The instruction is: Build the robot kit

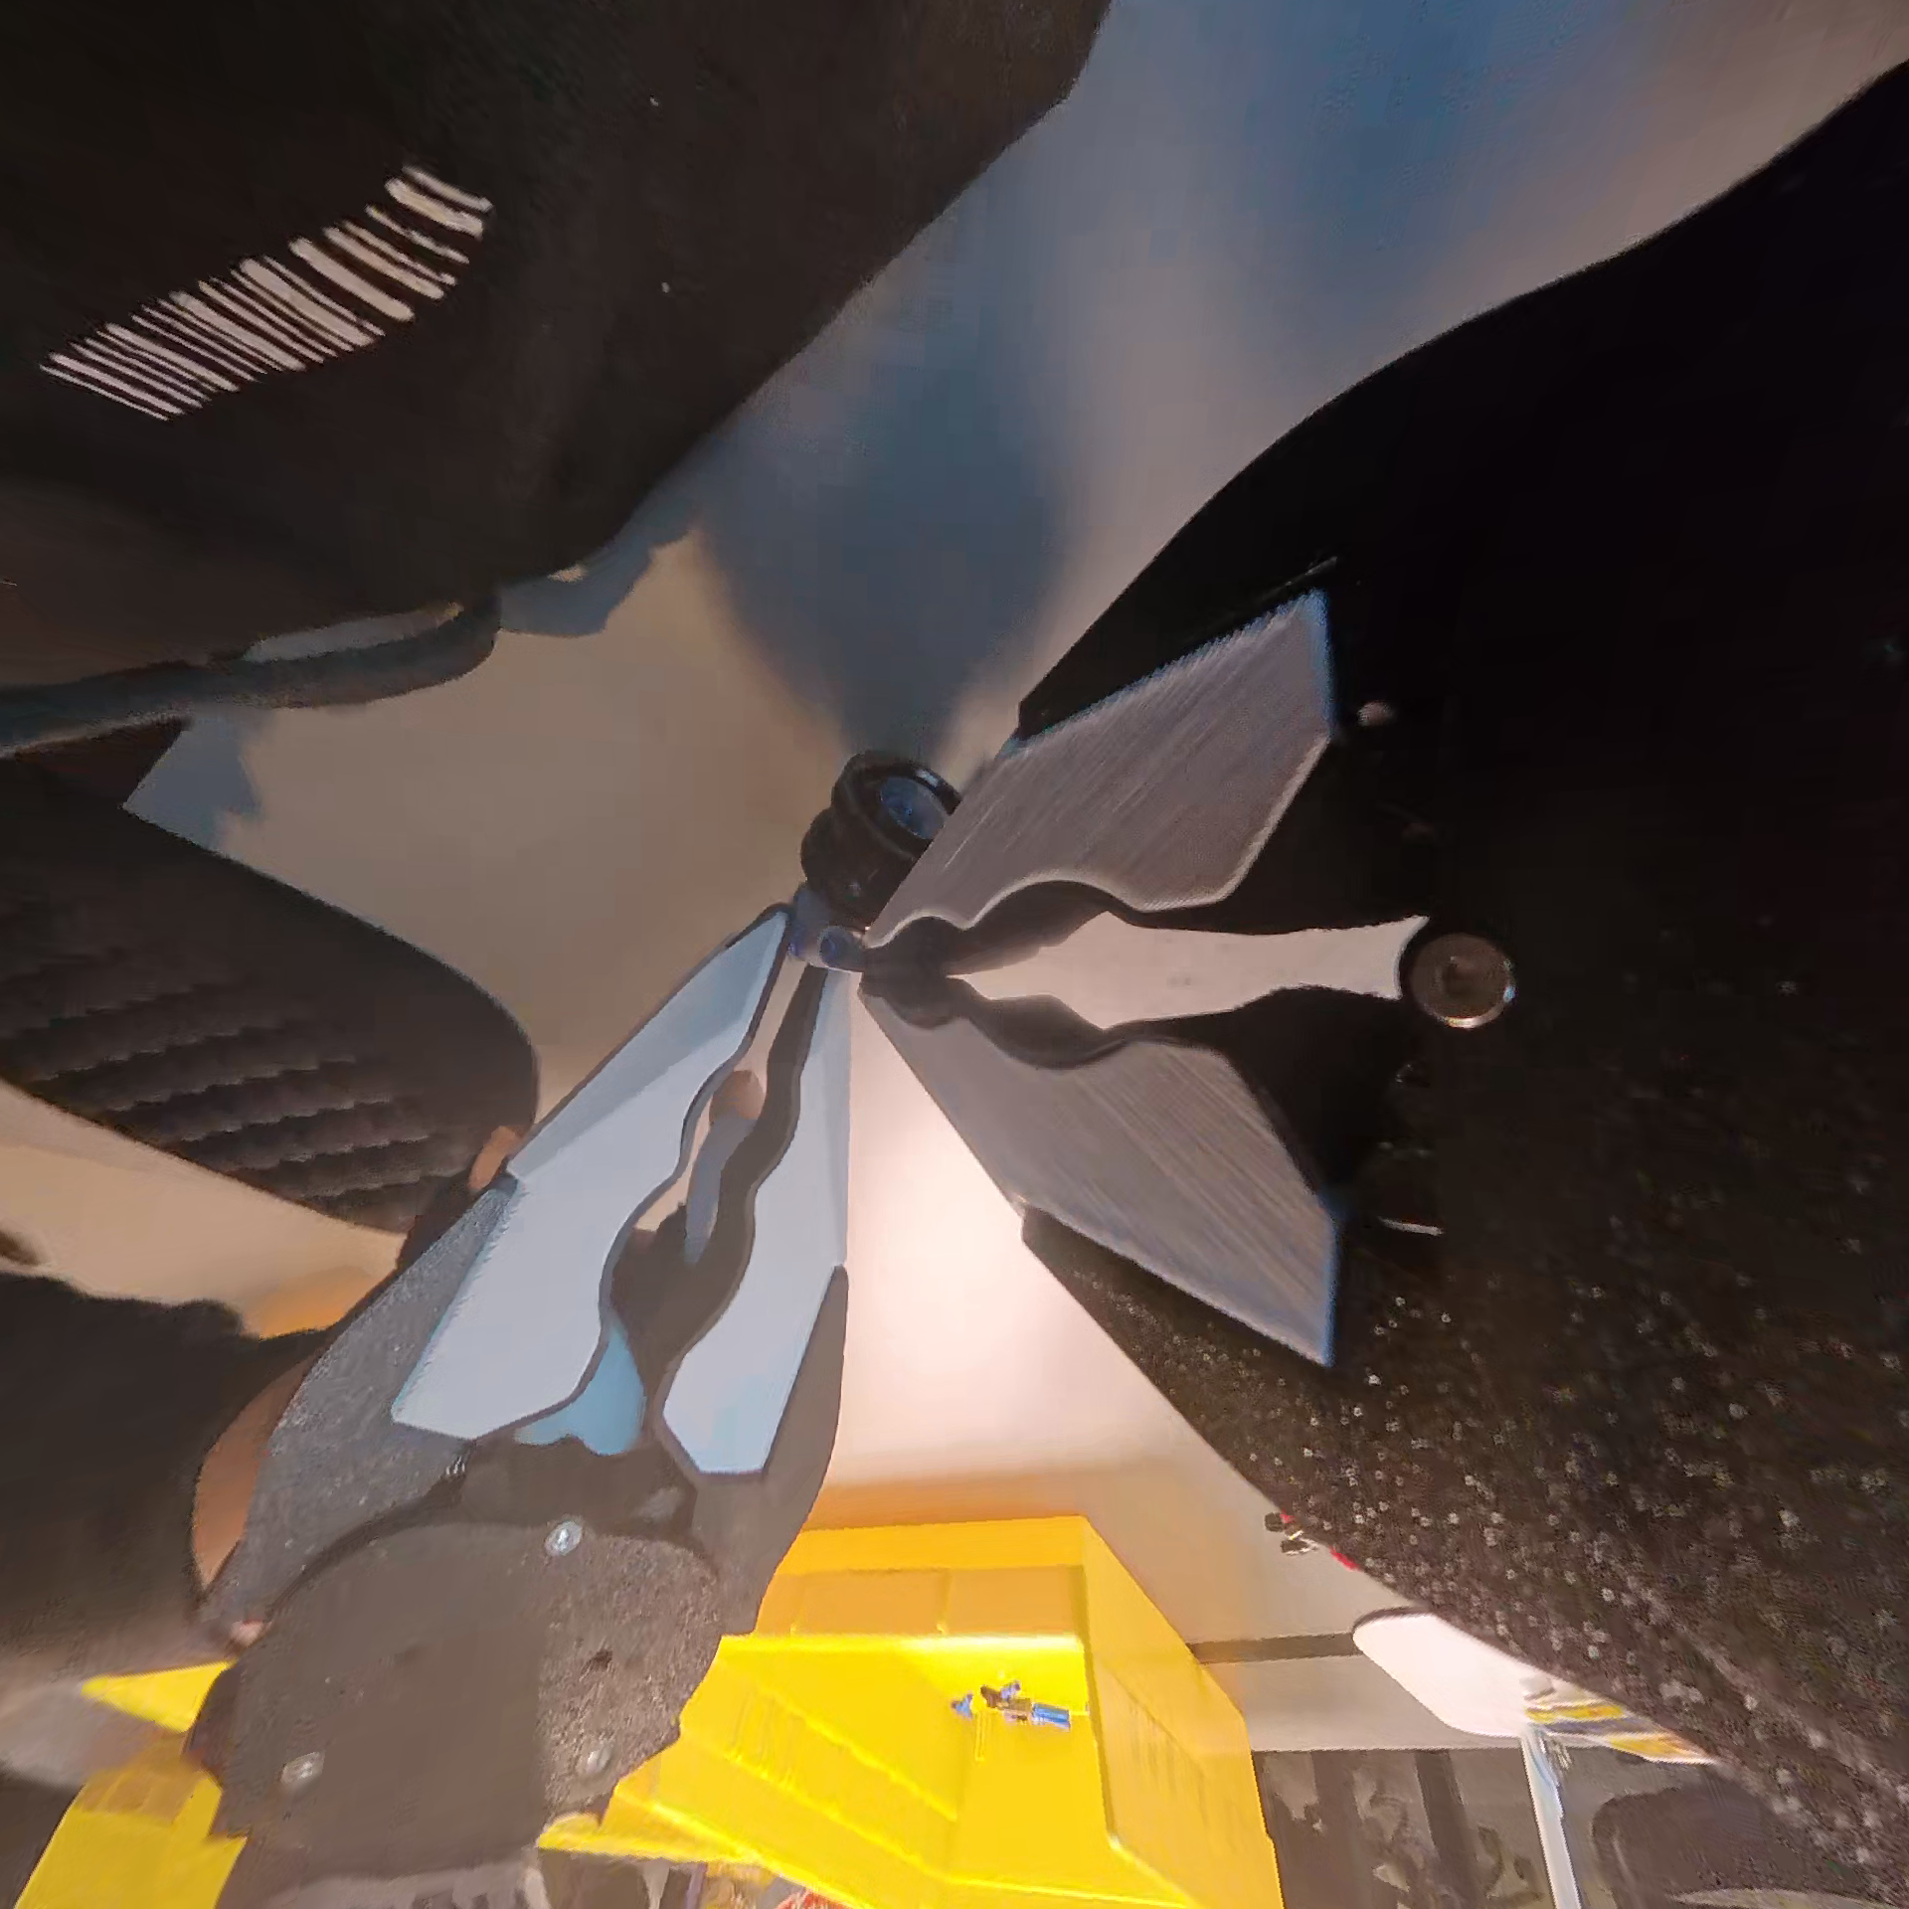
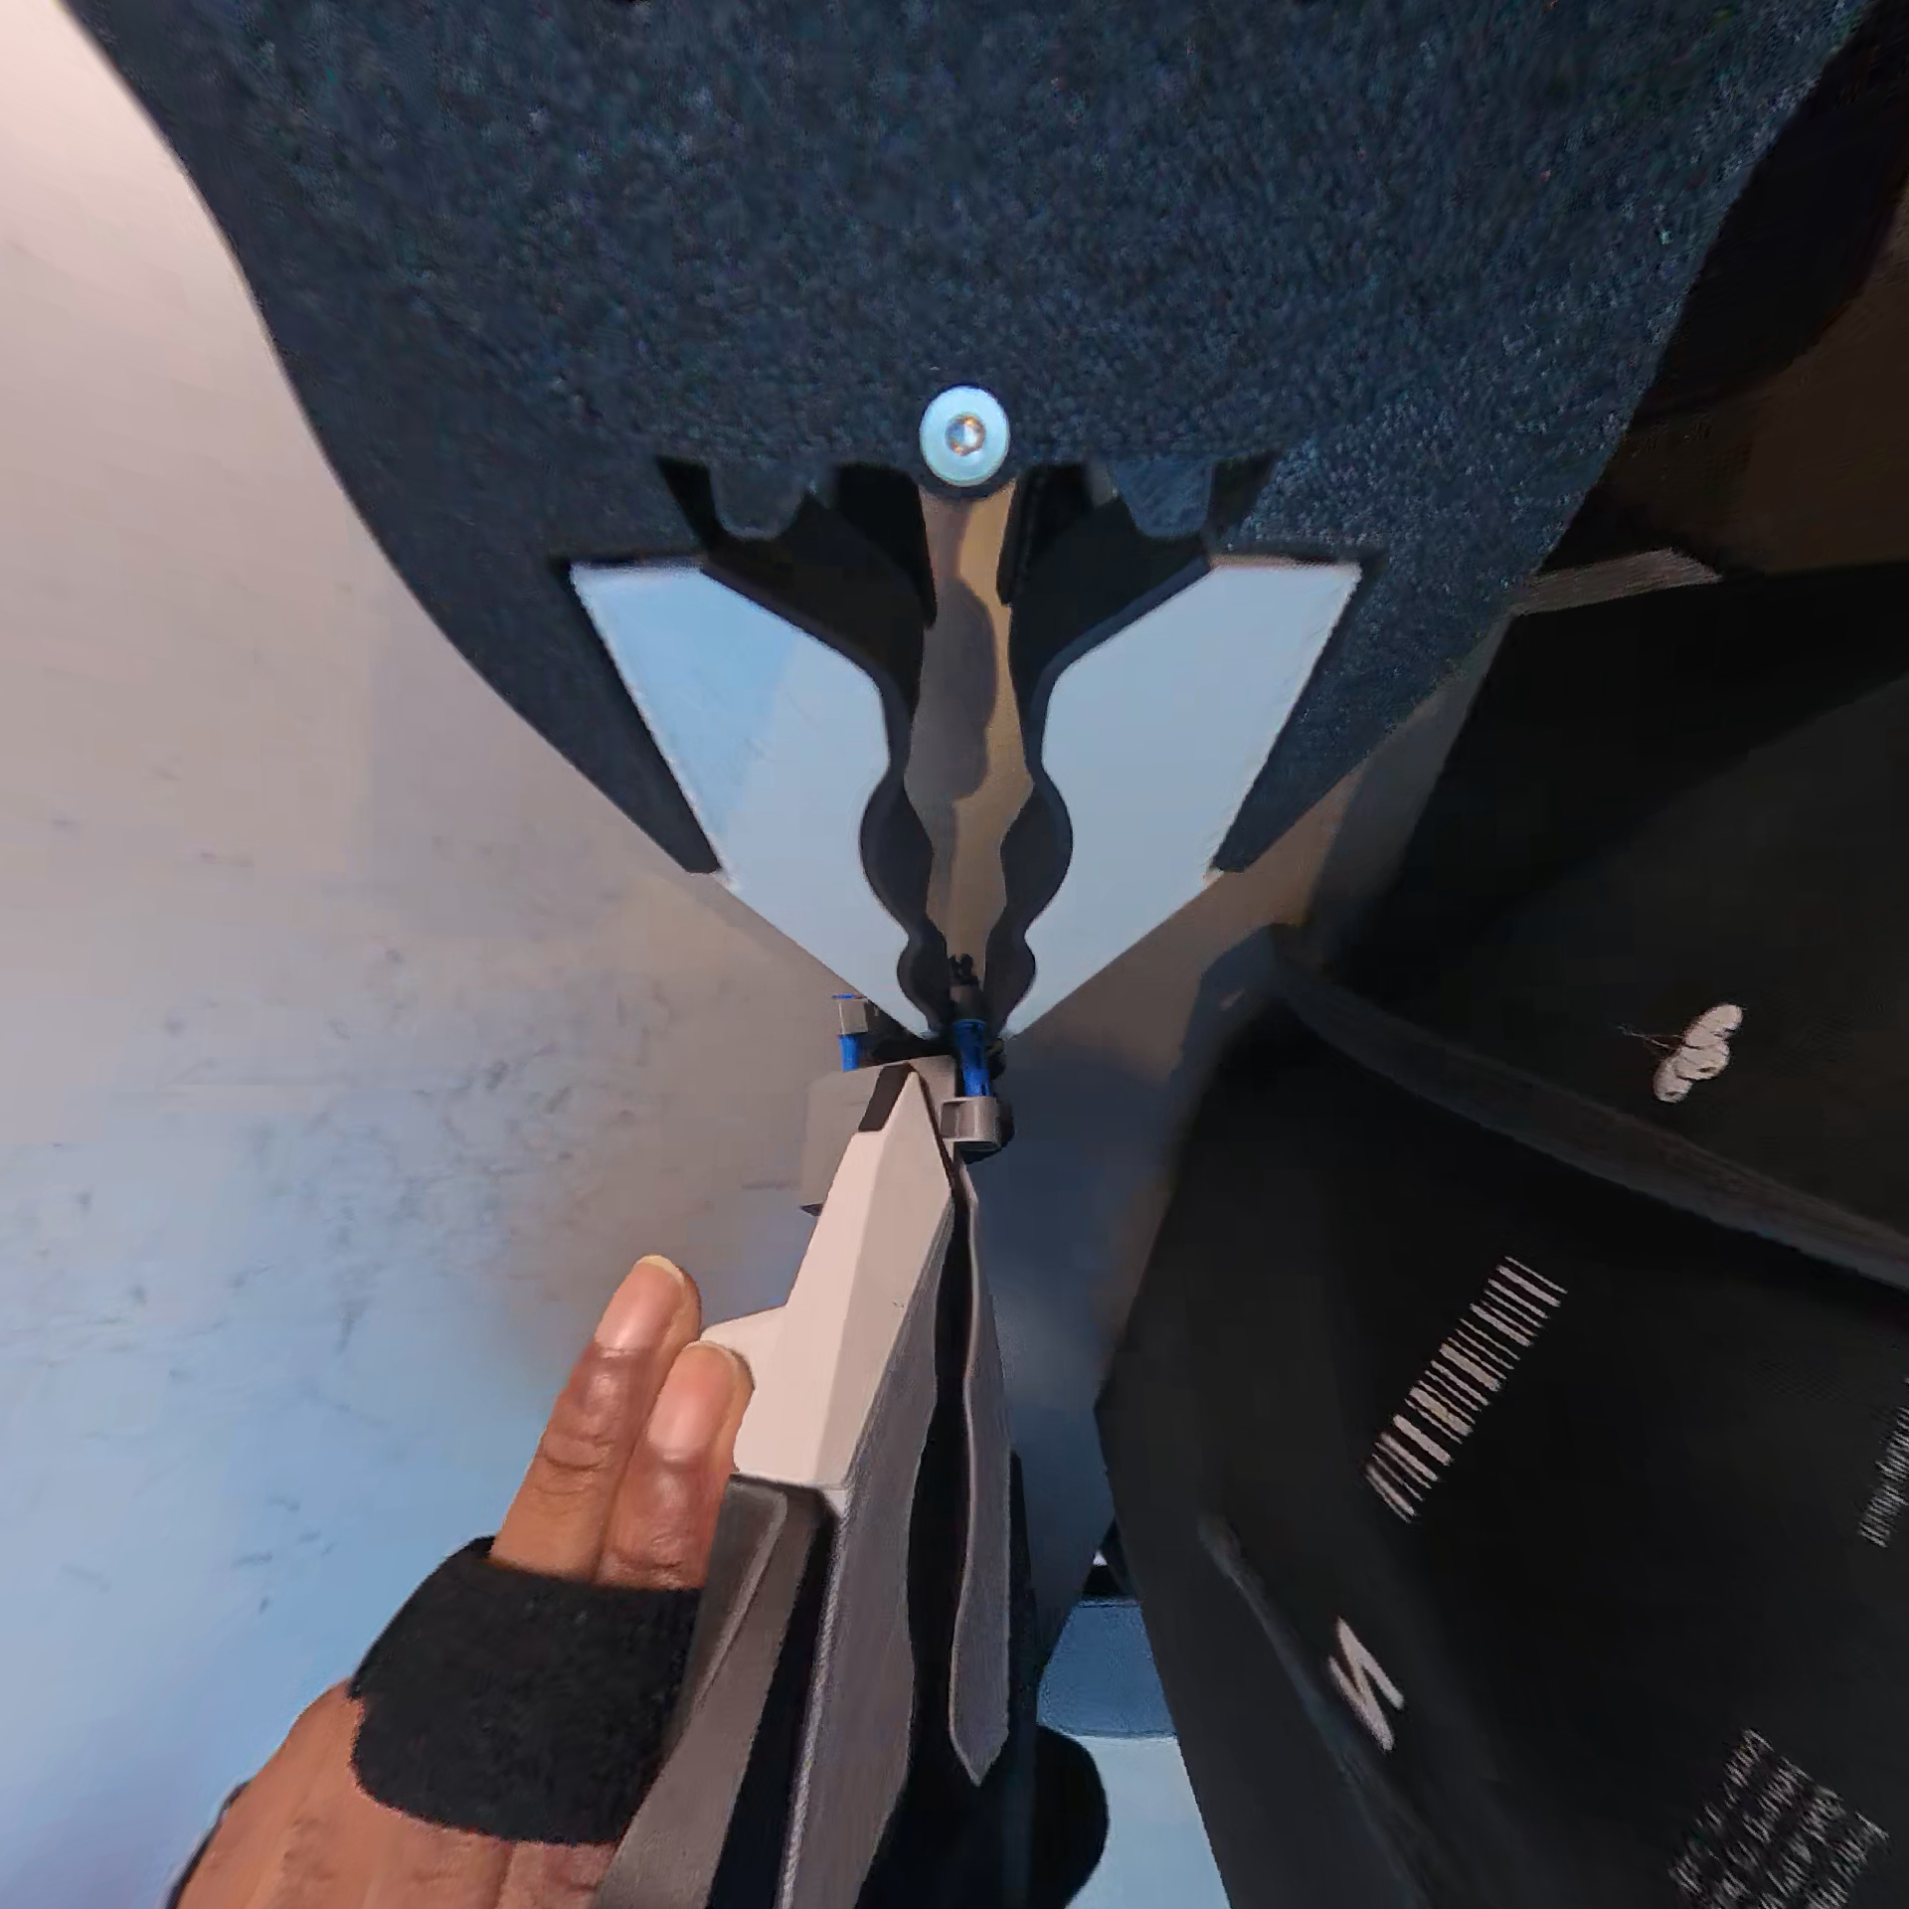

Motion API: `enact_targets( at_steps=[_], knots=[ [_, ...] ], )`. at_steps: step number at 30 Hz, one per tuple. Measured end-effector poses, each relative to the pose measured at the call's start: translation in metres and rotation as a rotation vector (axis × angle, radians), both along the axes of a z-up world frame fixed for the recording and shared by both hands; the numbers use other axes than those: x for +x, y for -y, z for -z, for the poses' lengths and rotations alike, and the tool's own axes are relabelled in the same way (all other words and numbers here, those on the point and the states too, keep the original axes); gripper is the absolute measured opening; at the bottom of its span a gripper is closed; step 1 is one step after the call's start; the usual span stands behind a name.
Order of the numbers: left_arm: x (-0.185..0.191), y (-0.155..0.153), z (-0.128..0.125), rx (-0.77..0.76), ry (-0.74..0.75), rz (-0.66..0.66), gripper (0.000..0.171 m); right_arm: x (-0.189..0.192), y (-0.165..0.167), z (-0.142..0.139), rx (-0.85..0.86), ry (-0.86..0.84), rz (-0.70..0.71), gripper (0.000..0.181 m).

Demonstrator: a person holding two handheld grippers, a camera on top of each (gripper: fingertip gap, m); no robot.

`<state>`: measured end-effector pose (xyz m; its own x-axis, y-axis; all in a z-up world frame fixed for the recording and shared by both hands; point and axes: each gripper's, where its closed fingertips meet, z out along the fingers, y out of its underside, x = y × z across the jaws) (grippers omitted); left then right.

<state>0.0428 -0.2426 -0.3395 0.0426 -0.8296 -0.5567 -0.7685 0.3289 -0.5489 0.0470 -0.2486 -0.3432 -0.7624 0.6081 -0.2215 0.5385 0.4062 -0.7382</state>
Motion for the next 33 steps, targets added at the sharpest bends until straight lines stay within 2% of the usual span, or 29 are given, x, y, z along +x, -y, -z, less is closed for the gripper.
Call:
enact_targets(
  at_steps=[6,13,22,29,33],
  knots=[
    [-0.009,-0.006,0.003,-0.032,-0.166,-0.002,0.000,-0.010,-0.007,0.003,0.012,-0.104,0.018,0.005],
    [-0.005,-0.017,0.009,0.012,-0.289,0.029,0.000,-0.010,-0.015,0.011,-0.033,-0.115,0.069,0.005],
    [-0.007,-0.043,0.001,0.245,-0.348,-0.032,0.000,-0.009,-0.030,0.007,-0.176,-0.021,0.165,0.005],
    [-0.011,-0.040,0.003,0.183,-0.397,0.000,0.000,-0.012,-0.030,0.009,-0.062,-0.023,0.138,0.005],
    [-0.014,-0.037,0.005,0.080,-0.455,-0.029,0.000,-0.014,-0.031,0.011,0.037,-0.036,0.133,0.005]
  ],
)
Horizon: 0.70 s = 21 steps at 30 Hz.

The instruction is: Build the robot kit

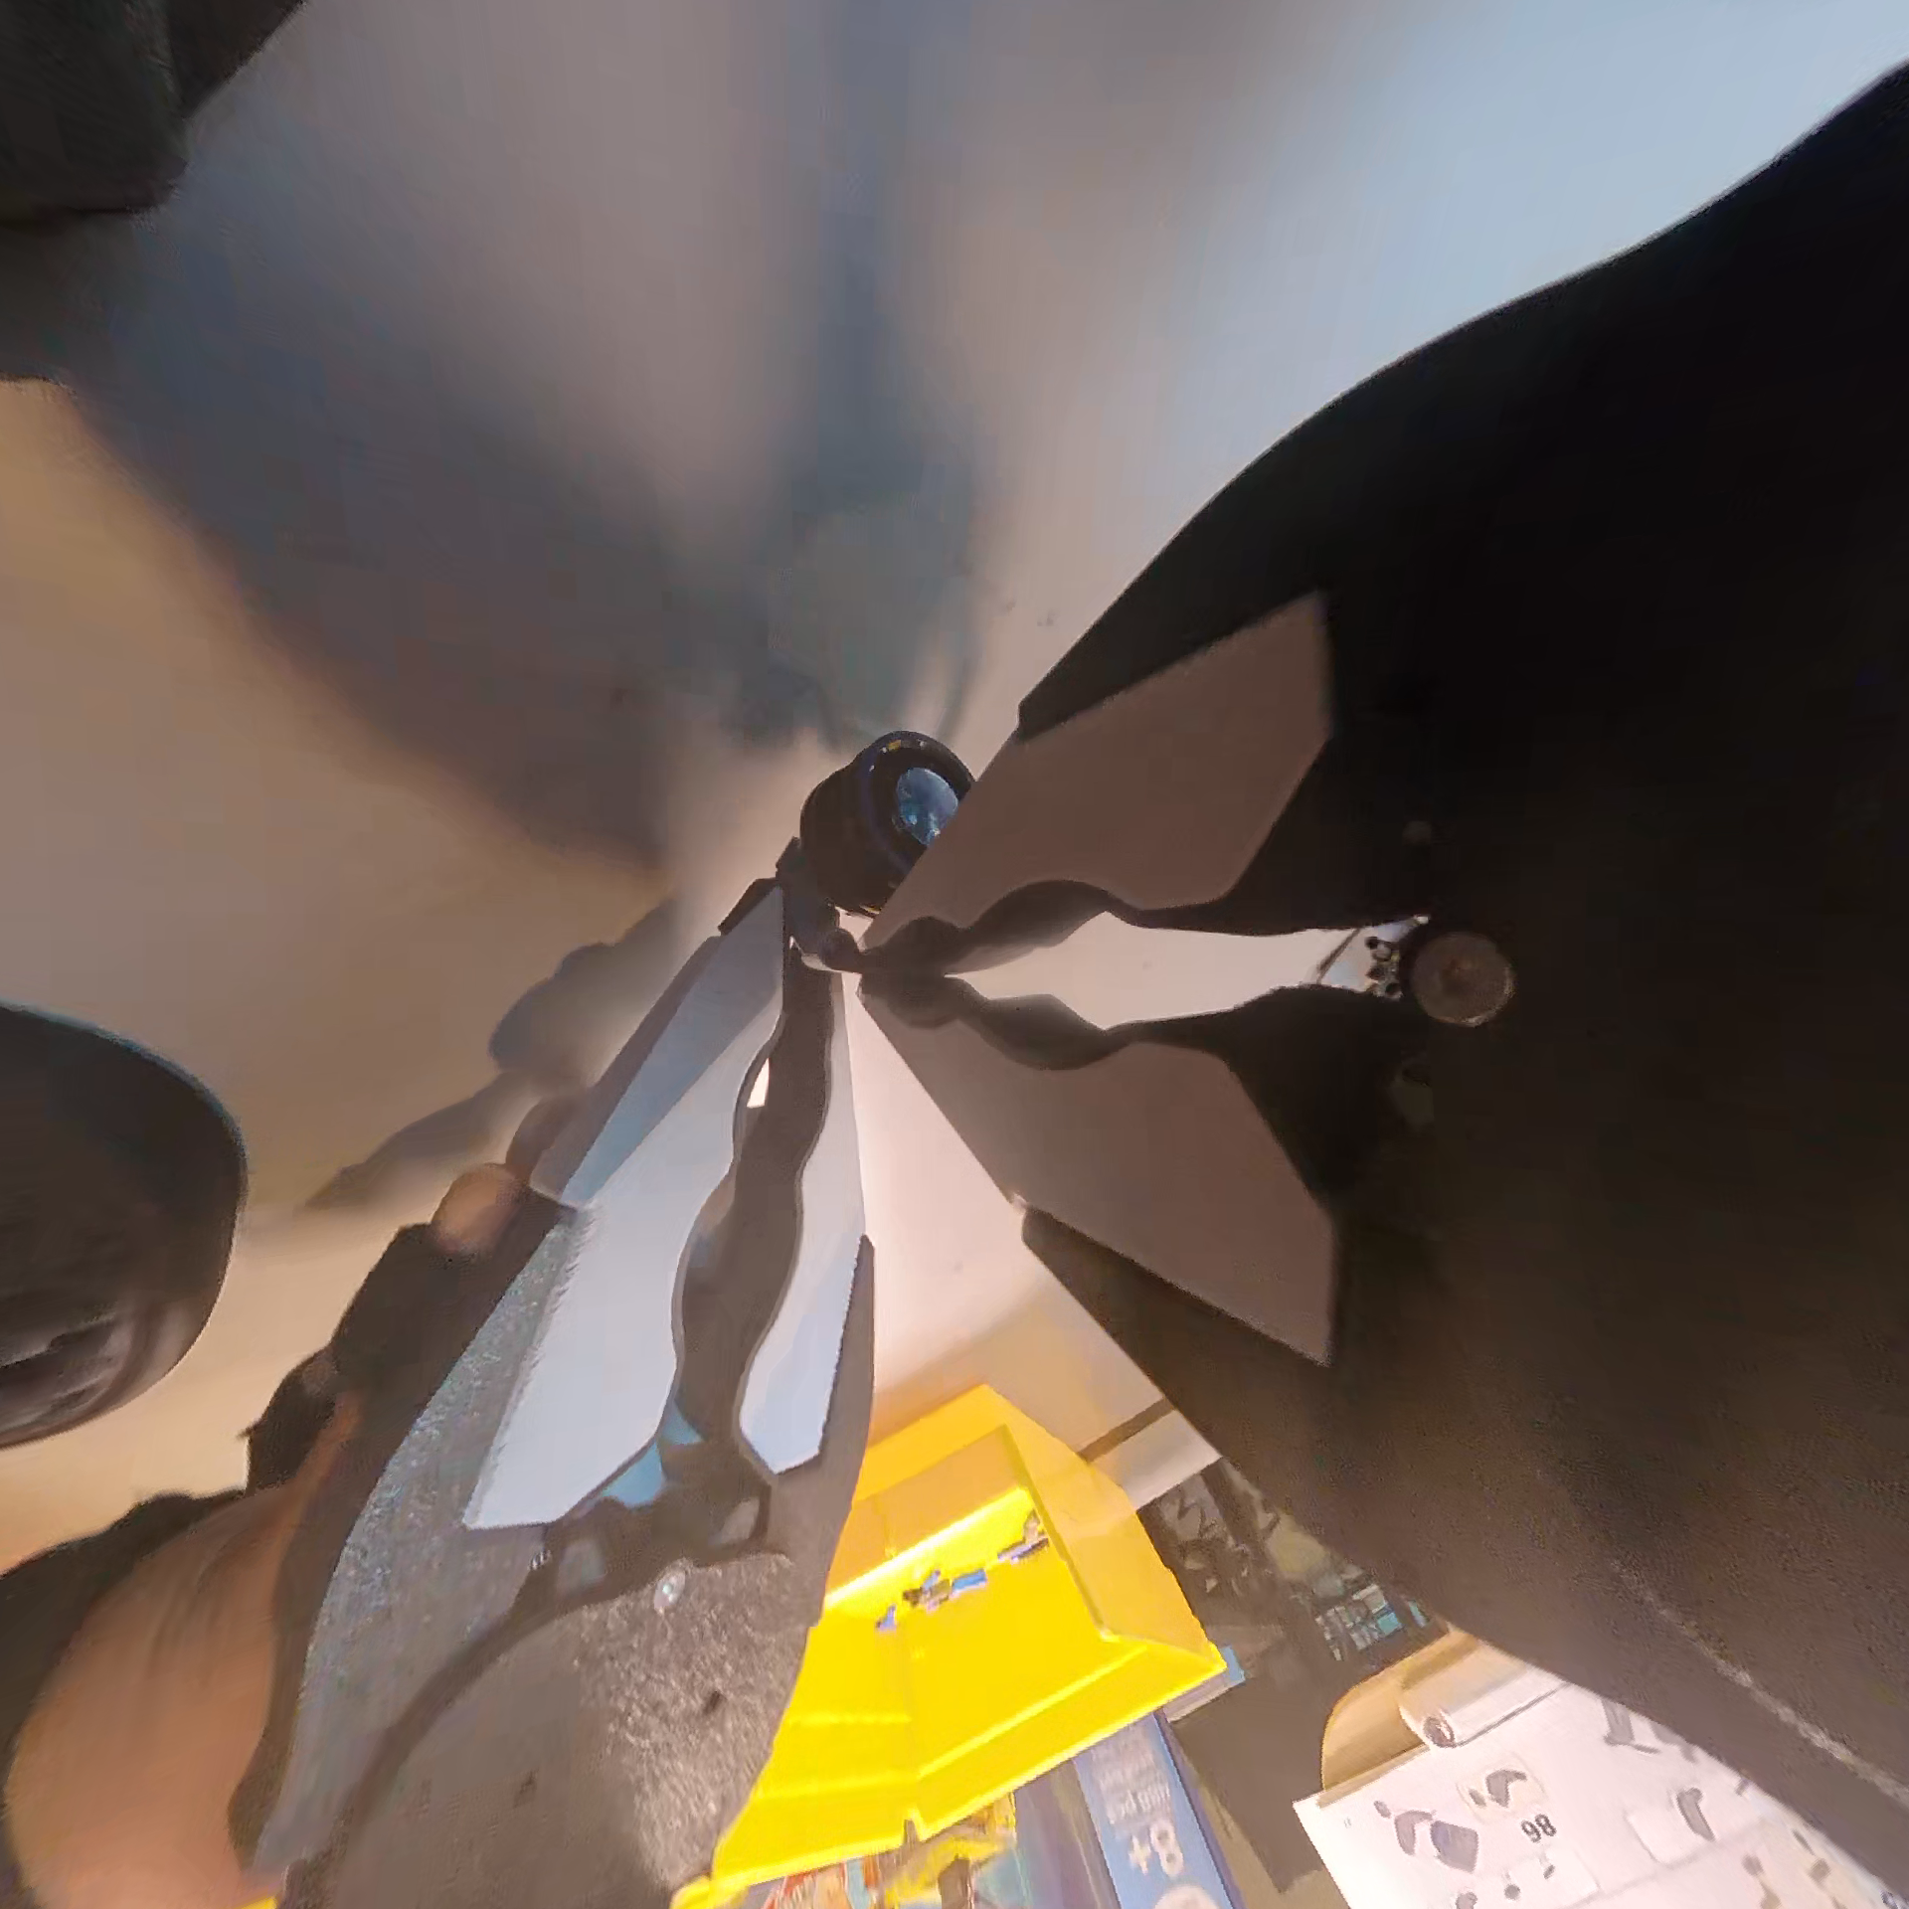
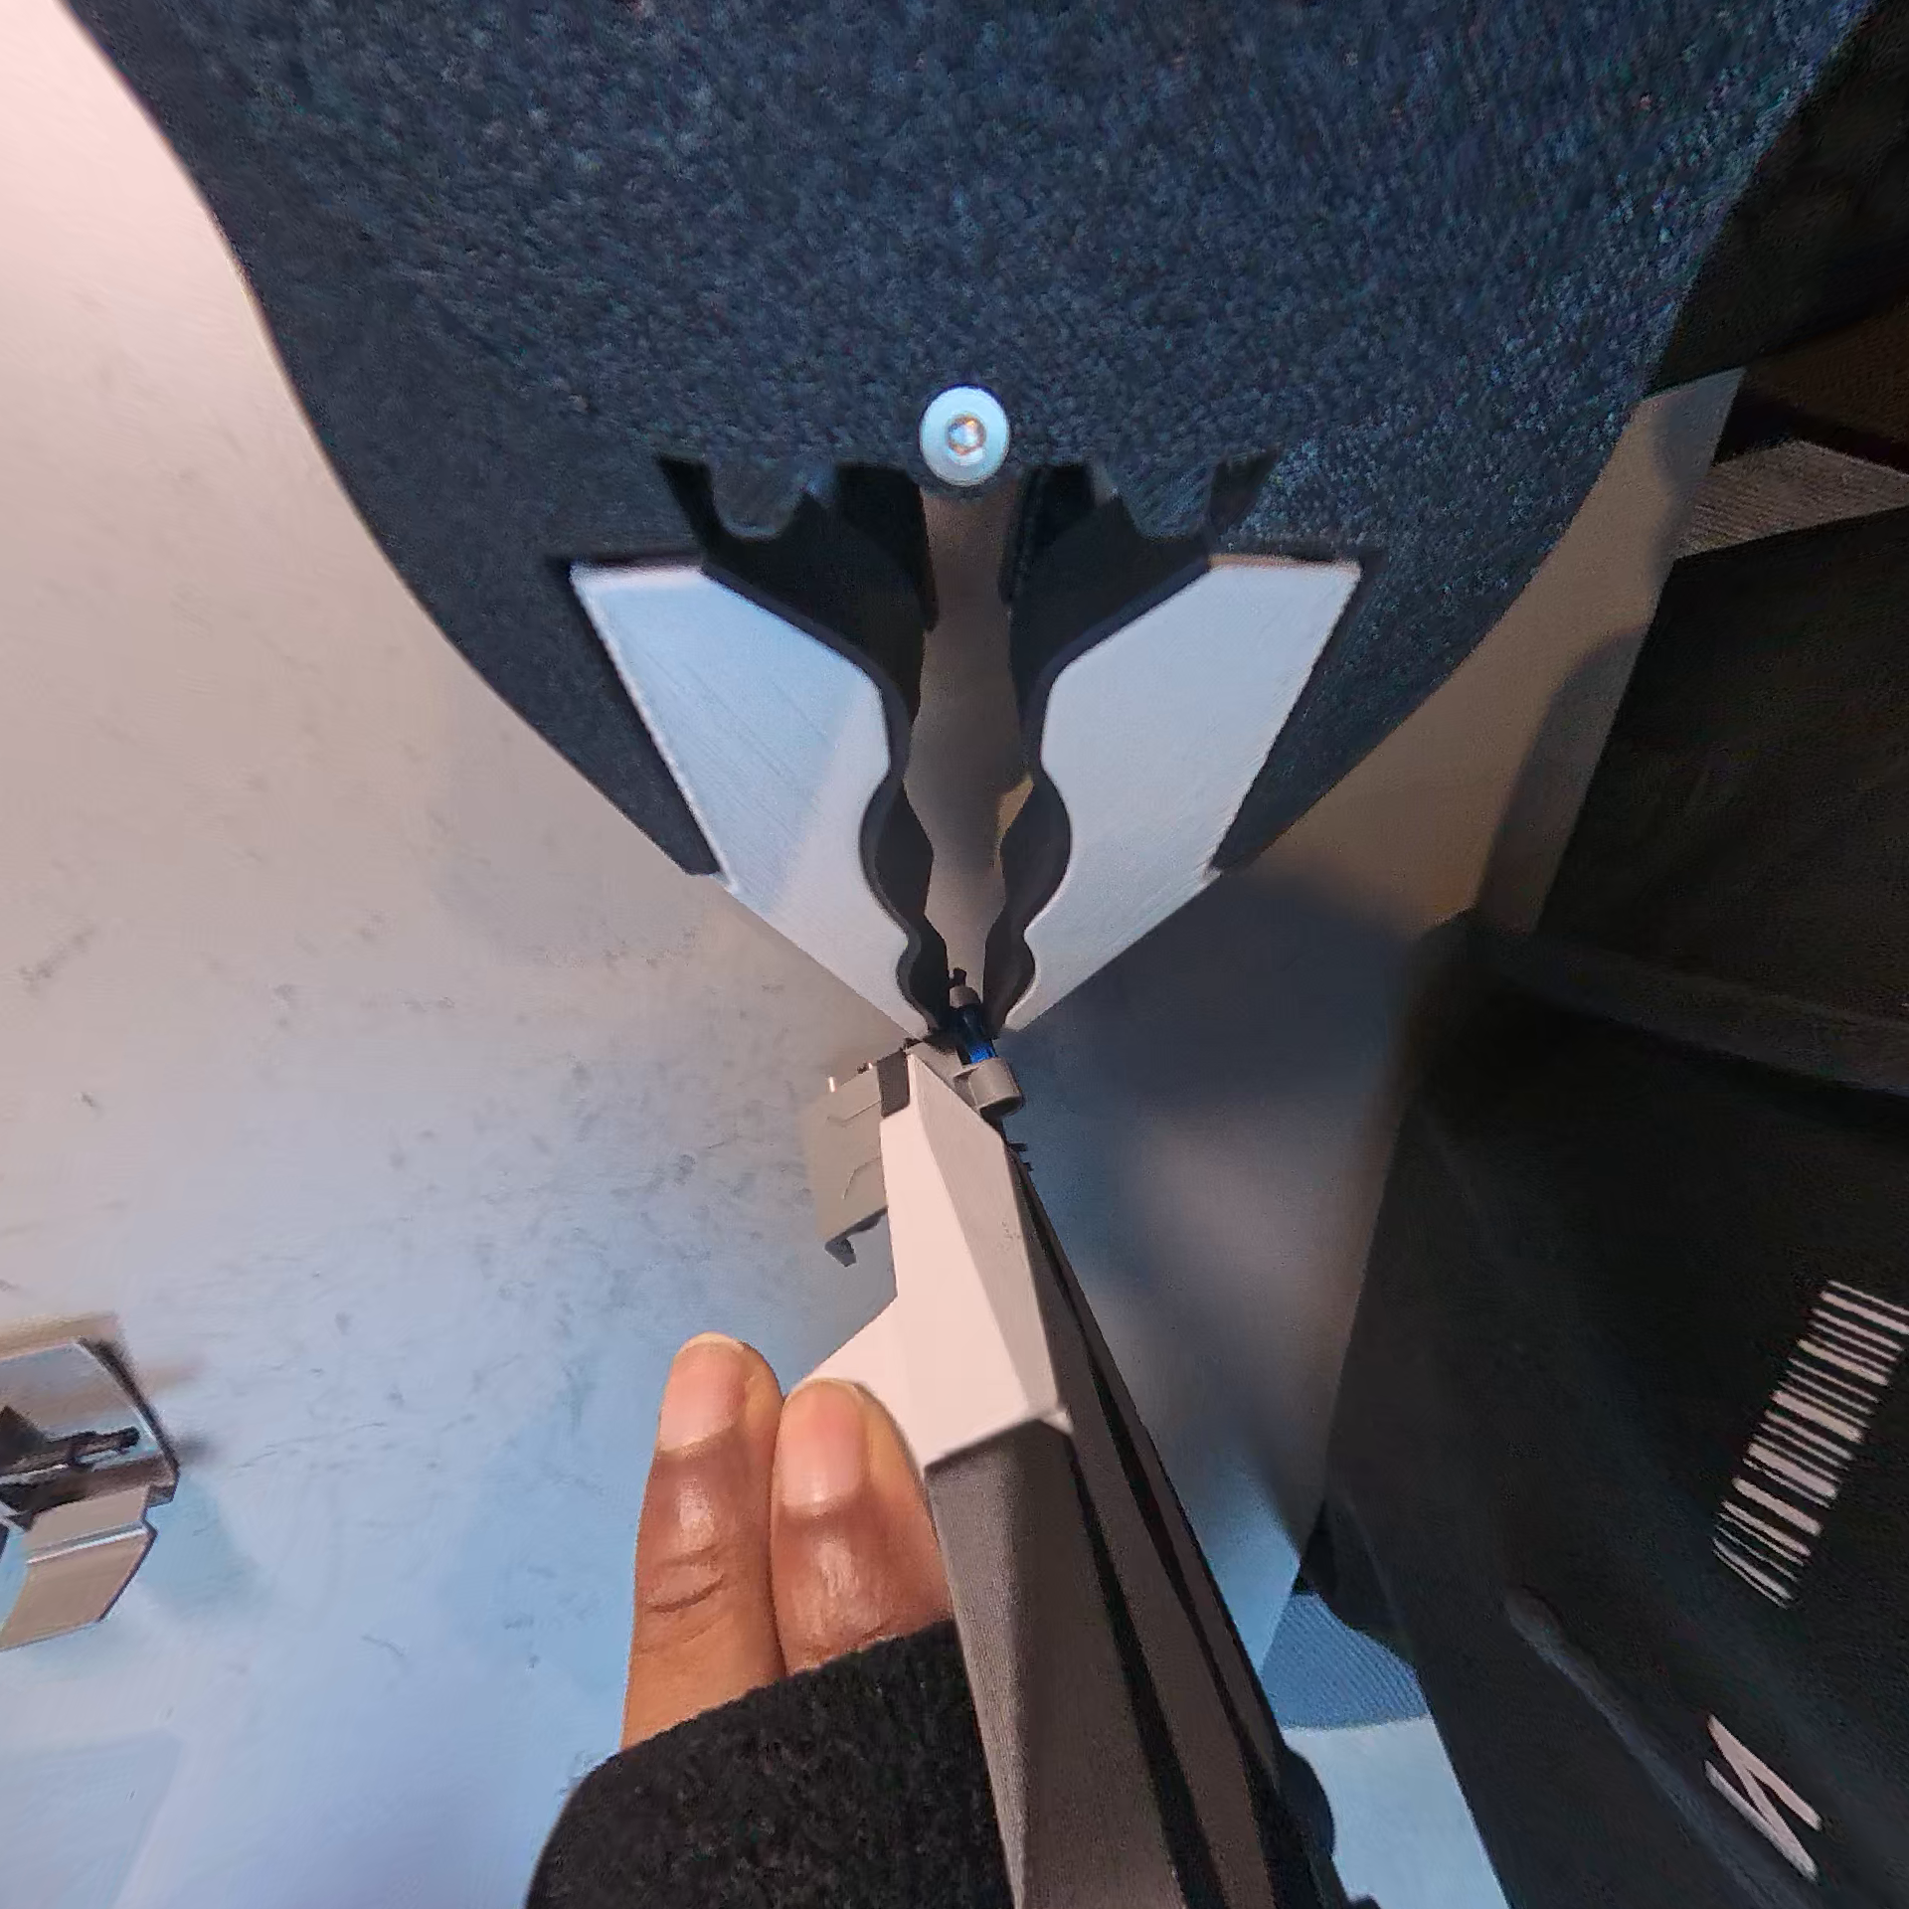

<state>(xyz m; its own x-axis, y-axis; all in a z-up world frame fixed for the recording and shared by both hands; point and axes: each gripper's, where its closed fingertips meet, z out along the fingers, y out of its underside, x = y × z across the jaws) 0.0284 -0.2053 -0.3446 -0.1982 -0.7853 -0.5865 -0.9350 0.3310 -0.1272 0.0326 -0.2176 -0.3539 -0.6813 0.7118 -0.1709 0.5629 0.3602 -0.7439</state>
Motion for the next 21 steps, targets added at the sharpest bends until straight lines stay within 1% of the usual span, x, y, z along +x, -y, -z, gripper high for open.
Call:
enact_targets(
  at_steps=[2,4,9,12,17,21],
  knots=[
    [-0.001,0.001,0.001,-0.037,-0.047,-0.031,0.000,-0.001,0.000,0.001,0.041,0.000,-0.014,0.005],
    [-0.002,0.001,0.001,-0.057,-0.087,-0.052,0.000,-0.002,0.000,0.002,0.044,0.004,-0.012,0.005],
    [-0.002,0.001,0.003,-0.091,-0.132,-0.097,0.000,-0.002,0.000,0.004,0.023,0.000,0.004,0.005],
    [-0.002,0.001,0.005,-0.125,-0.177,-0.093,0.000,-0.001,-0.001,0.006,0.034,-0.002,0.001,0.005],
    [0.003,0.002,0.011,-0.206,-0.211,-0.072,0.000,0.002,-0.003,0.013,0.036,0.002,0.007,0.007],
    [0.003,-0.003,0.012,-0.230,-0.238,-0.068,0.001,0.002,-0.008,0.013,0.025,0.002,0.036,0.007]
  ],
)
